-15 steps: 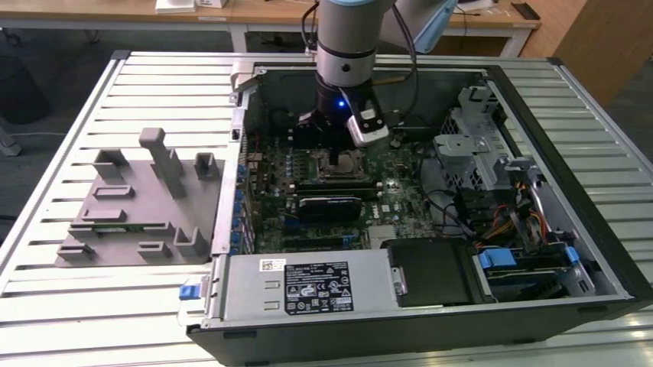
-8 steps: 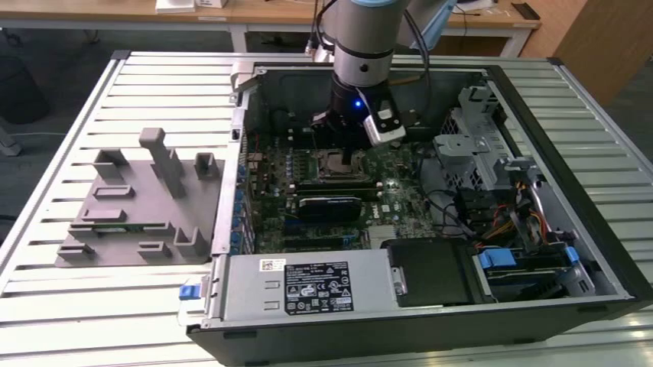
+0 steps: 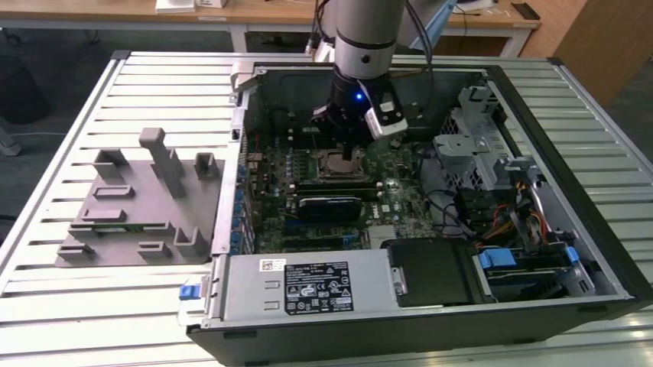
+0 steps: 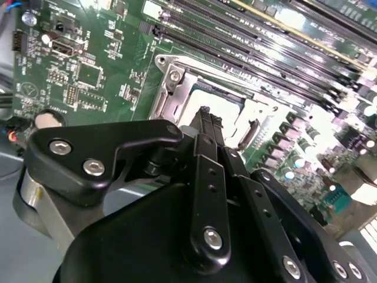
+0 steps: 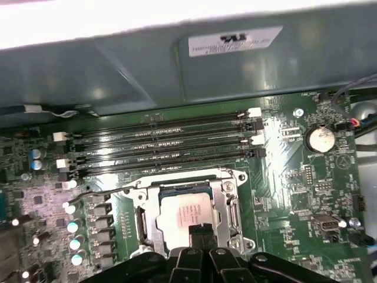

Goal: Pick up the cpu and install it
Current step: 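Close the cpu cover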

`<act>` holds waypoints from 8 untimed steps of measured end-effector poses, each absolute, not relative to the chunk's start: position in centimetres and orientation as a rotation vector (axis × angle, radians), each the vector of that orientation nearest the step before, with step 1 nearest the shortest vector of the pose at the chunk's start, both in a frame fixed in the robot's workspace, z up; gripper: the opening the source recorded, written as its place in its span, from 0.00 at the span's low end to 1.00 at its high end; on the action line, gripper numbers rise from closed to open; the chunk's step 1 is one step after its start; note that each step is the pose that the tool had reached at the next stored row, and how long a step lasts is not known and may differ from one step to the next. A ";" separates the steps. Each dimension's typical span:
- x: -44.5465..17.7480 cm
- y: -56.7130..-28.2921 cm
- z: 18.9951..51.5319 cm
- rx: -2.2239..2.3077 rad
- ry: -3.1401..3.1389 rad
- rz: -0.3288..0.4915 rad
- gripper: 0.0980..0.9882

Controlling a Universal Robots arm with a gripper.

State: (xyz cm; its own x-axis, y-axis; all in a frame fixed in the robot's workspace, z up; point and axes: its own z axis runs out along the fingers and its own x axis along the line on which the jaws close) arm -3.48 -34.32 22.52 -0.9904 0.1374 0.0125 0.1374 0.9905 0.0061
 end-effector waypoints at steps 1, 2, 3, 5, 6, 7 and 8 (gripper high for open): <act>-3.5 -34.3 22.8 -0.216 -3.122 -0.011 0.01; -3.5 -34.3 23.0 -0.215 -3.122 -0.011 0.01; -3.5 -34.3 23.2 -0.215 -3.122 -0.011 0.01; -3.5 -34.3 23.6 -0.215 -3.122 -0.011 0.01; -3.5 -34.3 23.6 -0.215 -3.122 -0.011 0.01; -3.5 -34.3 23.6 -0.215 -3.122 -0.011 0.01; -3.5 -34.3 23.6 -0.215 -3.123 -0.011 0.01</act>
State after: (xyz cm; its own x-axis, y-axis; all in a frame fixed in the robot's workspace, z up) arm -3.50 -34.31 23.64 -0.9905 0.1373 0.0119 0.1373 0.9905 0.0064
